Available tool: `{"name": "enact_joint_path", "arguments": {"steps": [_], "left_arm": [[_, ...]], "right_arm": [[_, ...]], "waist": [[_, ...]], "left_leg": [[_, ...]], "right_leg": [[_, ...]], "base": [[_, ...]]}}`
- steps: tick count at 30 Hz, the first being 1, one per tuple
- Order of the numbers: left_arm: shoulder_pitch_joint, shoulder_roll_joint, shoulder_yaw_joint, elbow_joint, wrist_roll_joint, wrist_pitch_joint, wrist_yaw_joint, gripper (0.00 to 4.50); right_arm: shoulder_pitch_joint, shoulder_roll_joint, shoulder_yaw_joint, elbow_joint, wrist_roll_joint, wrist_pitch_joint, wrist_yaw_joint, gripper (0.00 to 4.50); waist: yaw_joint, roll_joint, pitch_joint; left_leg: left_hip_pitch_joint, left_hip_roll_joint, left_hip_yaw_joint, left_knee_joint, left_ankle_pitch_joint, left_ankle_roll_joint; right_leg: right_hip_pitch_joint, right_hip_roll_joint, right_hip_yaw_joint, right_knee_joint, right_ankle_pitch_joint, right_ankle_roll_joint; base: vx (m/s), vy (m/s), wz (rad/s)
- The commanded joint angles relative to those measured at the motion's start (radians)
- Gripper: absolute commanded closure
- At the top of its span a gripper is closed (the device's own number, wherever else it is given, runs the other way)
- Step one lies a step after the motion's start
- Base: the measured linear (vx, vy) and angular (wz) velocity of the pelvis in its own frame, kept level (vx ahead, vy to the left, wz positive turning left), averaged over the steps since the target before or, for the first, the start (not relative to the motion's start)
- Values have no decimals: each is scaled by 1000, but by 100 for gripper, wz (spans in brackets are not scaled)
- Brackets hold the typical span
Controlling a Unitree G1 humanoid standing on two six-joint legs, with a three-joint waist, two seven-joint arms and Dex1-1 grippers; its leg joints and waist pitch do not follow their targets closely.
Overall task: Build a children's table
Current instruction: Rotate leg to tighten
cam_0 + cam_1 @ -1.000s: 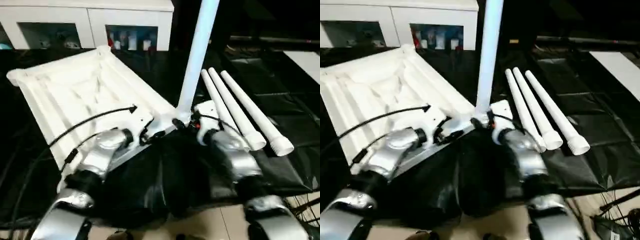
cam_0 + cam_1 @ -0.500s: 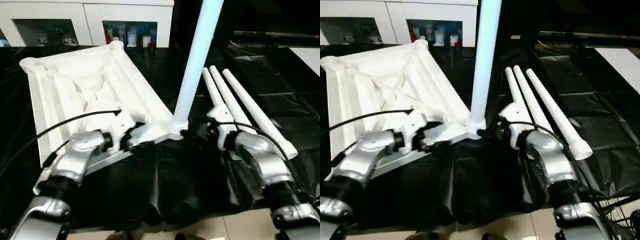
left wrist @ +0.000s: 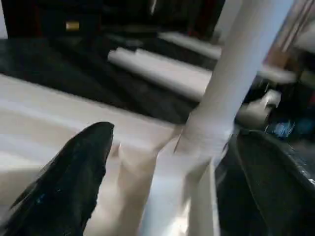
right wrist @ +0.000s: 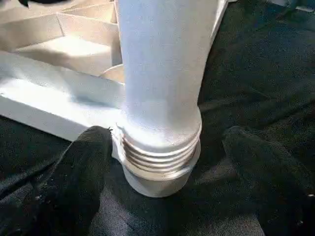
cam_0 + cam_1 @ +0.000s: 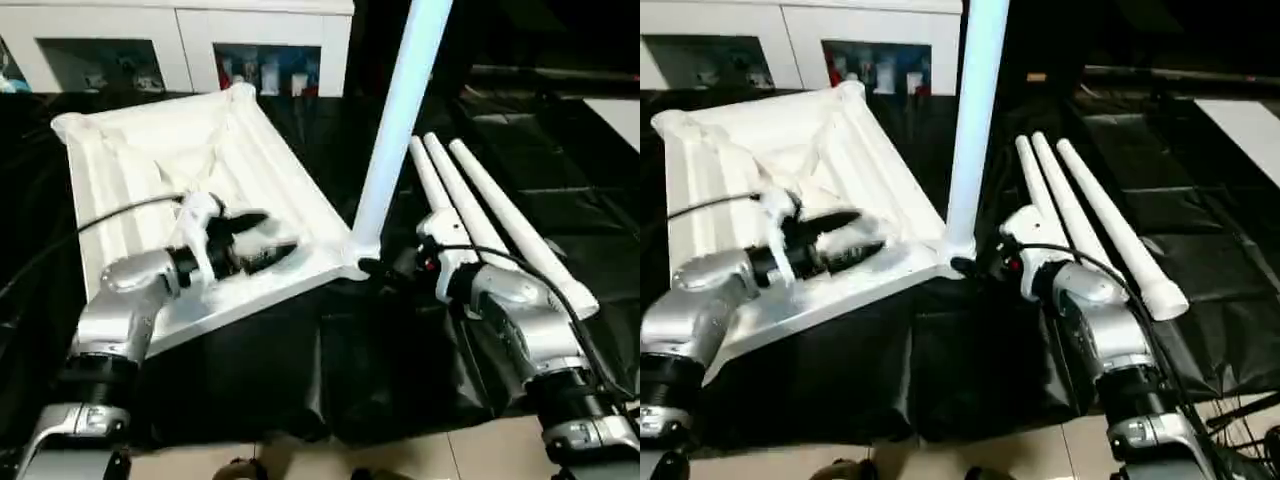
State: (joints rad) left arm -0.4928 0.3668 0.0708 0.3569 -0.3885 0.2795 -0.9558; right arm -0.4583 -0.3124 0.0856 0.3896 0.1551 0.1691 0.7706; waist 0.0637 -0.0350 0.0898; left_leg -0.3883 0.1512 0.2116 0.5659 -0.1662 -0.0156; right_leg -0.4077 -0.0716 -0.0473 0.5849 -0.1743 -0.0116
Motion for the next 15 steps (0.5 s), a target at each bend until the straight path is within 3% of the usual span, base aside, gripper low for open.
{"name": "enact_joint_path", "arguments": {"steps": [1,4,7,11,15], "left_arm": [[-6,-12,18,-60,-57,68,16,6],[33,-37,26,-190,-186,234,24,6],[64,-58,17,-261,-238,284,27,6],[106,-79,-20,-326,-214,270,43,6],[135,-94,-58,-371,-166,213,55,6]], "right_arm": [[20,-4,-19,-37,8,15,-5,50],[37,-6,-25,-62,20,25,-9,50],[47,-7,-27,-77,27,30,-16,50],[57,-3,-34,-96,34,38,-25,50],[66,-2,-36,-113,37,48,-28,50]], "waist": [[4,11,-62],[5,10,-62],[3,8,-55],[-3,7,-46],[-2,9,-44]], "left_leg": [[31,88,-37,-62,-197,47],[31,88,-37,-60,-181,54],[27,85,-37,-61,-194,60],[26,86,-40,-65,-211,63],[27,87,-41,-66,-202,65]], "right_leg": [[44,-85,51,-46,-101,-285],[46,-87,51,-43,-86,-290],[44,-84,51,-52,-126,-287],[42,-82,53,-62,-205,-243],[41,-80,53,-64,-204,-223]], "base": [[0,0,0],[0,0,0],[0,0,0],[0,0,0],[0,0,0]]}}
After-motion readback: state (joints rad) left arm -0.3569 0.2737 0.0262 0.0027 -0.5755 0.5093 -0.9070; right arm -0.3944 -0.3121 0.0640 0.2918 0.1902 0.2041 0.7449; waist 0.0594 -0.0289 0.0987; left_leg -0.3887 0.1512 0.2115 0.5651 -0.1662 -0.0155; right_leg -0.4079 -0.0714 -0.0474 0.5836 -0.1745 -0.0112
